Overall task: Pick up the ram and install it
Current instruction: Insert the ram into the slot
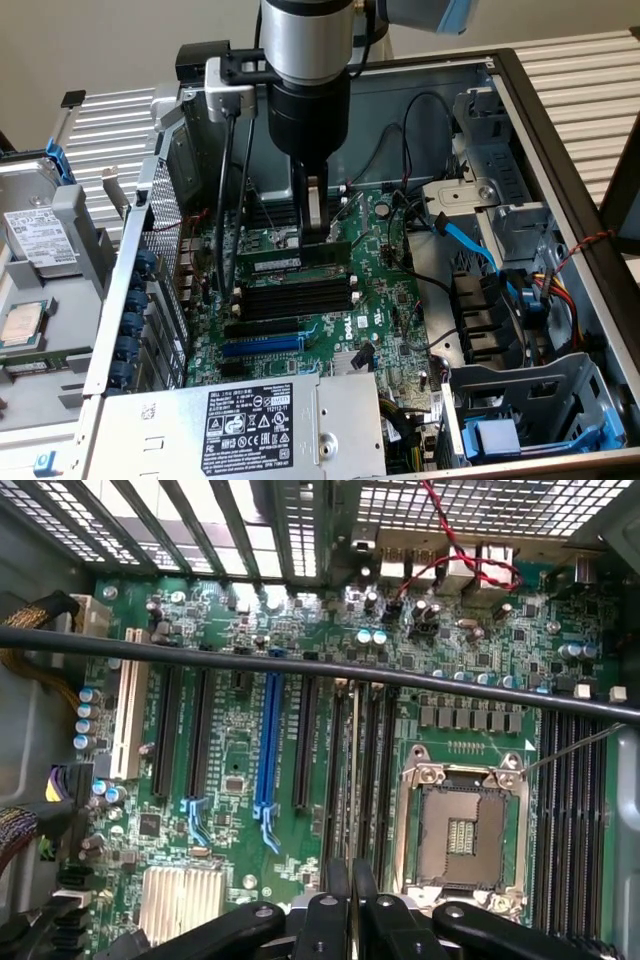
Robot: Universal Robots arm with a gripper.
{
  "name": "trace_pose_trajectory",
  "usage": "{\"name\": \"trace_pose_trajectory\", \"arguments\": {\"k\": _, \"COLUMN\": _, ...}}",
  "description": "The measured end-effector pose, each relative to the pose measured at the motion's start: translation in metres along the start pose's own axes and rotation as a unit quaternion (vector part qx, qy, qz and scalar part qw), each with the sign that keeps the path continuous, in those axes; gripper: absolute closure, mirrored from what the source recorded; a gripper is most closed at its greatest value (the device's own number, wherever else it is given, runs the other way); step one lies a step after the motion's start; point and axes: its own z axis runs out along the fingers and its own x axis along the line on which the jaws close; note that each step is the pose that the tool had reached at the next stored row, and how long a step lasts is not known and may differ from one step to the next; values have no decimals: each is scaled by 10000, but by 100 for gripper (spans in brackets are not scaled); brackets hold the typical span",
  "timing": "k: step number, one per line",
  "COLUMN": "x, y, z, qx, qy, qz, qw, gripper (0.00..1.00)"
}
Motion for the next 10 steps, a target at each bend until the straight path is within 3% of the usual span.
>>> {"name": "trace_pose_trajectory", "arguments": {"k": 10, "x": 78, "y": -7, "z": 126, "qx": 0, "qy": 0, "qz": 0, "qw": 10000, "gripper": 87}}
